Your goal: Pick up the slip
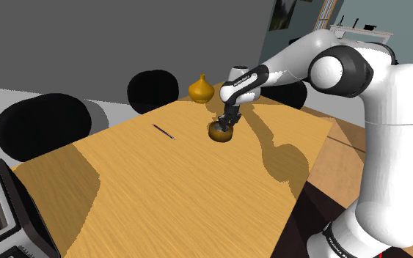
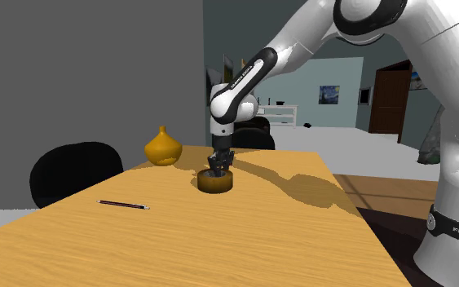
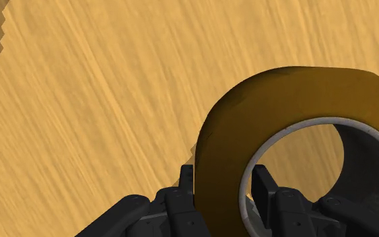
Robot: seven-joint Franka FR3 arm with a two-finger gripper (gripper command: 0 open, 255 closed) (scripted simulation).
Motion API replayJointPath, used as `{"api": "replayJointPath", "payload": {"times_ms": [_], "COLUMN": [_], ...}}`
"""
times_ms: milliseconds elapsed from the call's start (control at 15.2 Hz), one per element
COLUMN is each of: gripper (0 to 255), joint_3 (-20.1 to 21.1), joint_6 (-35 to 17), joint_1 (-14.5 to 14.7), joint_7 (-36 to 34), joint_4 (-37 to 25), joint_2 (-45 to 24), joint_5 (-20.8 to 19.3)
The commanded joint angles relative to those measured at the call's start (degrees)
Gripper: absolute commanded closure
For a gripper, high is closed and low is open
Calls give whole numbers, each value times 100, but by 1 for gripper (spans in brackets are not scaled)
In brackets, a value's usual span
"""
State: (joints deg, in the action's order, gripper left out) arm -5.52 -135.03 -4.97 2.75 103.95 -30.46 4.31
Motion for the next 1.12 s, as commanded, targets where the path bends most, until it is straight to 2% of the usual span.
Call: {"api": "replayJointPath", "payload": {"times_ms": [0, 1056], "gripper": [255, 255], "joint_3": [-4, -55], "joint_6": [54, 894], "joint_1": [2, 36], "joint_7": [-3, -63], "joint_4": [-4, -224], "joint_2": [48, 672], "joint_5": [-6, -97]}}
